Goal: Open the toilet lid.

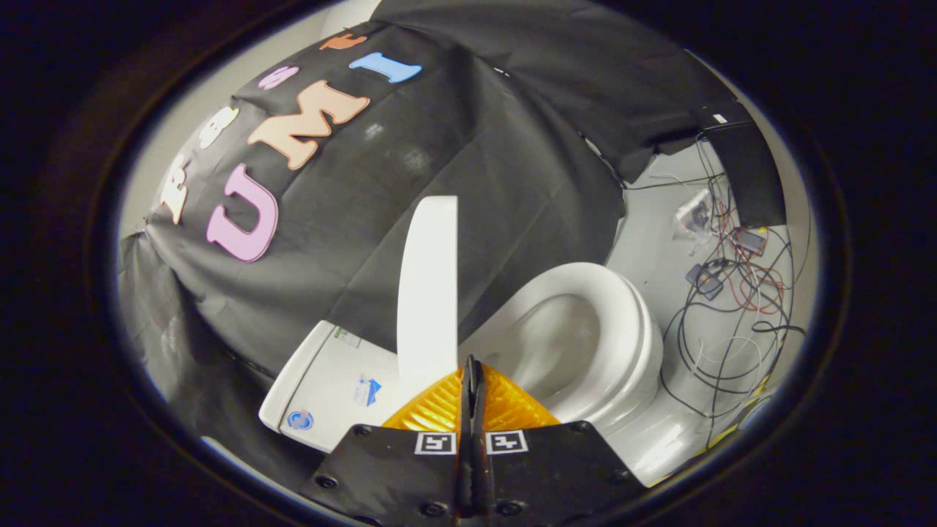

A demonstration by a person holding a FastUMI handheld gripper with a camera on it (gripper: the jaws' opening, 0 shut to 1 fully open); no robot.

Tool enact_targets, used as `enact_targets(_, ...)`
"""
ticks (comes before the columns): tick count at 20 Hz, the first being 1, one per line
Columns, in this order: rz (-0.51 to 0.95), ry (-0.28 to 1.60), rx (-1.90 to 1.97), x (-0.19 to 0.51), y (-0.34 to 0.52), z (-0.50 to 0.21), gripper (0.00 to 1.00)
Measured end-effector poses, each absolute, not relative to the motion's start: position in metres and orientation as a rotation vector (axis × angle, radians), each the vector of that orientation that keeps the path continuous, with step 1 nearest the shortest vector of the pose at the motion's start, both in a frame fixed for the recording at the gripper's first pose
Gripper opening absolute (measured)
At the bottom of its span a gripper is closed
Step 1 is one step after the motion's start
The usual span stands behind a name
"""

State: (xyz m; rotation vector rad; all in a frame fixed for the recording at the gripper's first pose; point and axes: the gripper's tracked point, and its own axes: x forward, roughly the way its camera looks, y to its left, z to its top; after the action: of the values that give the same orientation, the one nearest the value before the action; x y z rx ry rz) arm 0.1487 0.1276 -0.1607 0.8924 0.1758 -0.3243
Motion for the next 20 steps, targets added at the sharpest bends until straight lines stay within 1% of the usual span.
enact_targets(5,-0.270,0.158,0.820,0.157,0.137,-0.142,0.01)
enact_targets(20,-0.188,0.120,0.687,0.180,0.163,-0.111,0.01)
